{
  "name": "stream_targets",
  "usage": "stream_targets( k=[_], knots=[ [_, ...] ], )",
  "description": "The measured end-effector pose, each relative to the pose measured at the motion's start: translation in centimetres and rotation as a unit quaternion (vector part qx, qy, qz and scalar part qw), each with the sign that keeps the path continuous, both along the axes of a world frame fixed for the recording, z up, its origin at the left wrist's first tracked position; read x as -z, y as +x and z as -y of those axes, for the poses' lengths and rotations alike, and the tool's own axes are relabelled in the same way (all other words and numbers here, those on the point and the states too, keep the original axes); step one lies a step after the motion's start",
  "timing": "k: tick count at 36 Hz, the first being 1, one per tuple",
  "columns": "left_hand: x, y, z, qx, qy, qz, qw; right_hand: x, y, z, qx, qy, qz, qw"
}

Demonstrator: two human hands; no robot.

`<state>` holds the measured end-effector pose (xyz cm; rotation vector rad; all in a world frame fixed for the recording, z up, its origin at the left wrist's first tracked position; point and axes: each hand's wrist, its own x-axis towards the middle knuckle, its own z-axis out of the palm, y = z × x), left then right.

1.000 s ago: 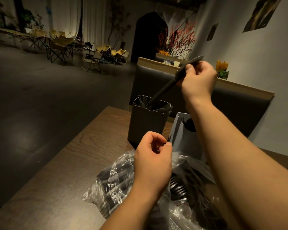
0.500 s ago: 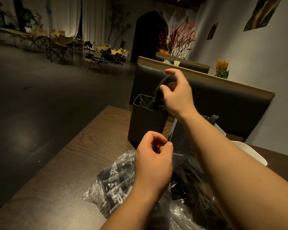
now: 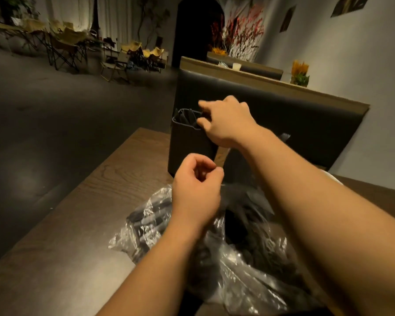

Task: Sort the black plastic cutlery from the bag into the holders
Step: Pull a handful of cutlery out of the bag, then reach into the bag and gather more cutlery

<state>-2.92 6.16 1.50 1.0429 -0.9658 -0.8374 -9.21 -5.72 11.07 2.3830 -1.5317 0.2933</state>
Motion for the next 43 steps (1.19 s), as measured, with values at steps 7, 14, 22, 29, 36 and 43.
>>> stream_targets(
  k=[7,14,22,29,36,43],
  knots=[
    [-1.2,-0.3,-1.0,0.171,0.047,-0.049,0.983,-0.8,-6.3,-7.8,-0.207,0.099,0.348,0.909],
    [0.4,-1.6,-1.5,0.194,0.008,0.404,0.894,4.6,-14.1,-13.9,-0.159,0.326,0.377,0.852],
    [0.1,-1.0,-2.1,0.074,0.014,0.731,0.679,10.4,-15.6,-12.5,-0.095,0.204,0.184,0.957],
    [-1.9,1.5,-4.0,0.106,0.040,0.810,0.575,10.3,-15.1,-12.0,-0.116,0.177,0.052,0.976],
    [-2.1,5.1,-3.8,0.124,0.117,0.846,0.505,9.5,-11.2,-12.4,-0.204,0.072,0.051,0.975],
    [-2.2,6.9,-4.2,0.153,0.156,0.833,0.508,9.8,-6.9,-13.0,-0.271,0.142,0.160,0.938]
  ],
)
